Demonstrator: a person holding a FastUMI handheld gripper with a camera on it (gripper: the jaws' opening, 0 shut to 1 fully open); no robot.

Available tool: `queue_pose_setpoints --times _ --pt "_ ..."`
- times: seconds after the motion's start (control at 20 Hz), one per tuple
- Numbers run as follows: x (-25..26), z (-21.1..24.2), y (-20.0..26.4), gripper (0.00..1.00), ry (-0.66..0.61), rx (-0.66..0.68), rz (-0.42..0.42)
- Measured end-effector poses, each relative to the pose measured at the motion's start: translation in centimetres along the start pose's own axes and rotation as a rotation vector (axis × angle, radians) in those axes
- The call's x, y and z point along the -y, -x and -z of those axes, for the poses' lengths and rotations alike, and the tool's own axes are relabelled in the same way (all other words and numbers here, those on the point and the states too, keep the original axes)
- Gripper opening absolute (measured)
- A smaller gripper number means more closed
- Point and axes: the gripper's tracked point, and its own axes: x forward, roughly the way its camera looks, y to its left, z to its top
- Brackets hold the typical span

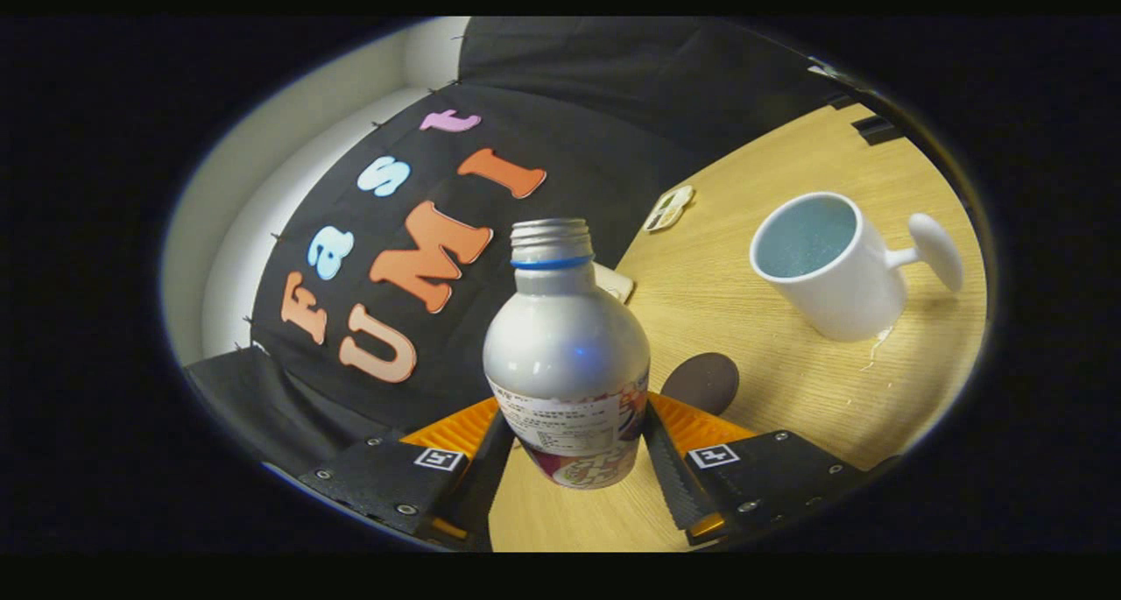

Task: Take the bottle from table, then pour the juice into the cup, finally place the bottle on the coaster

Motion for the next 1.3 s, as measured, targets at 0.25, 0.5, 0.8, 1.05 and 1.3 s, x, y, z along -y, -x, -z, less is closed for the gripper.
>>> queue_pose_setpoints --times 0.25,0.5,0.8,1.05,1.3 --pt "-0.5 -0.5 -0.7 0.78 -0.158 0.012 -0.012" --pt "-0.5 -2.3 -1.0 0.78 -0.270 0.031 -0.002" --pt "-1.8 -4.1 -1.8 0.78 -0.426 0.053 -0.033" --pt "-1.6 -5.6 -1.8 0.78 -0.525 0.067 -0.021" --pt "-0.9 -5.9 -2.0 0.78 -0.598 0.058 0.025"
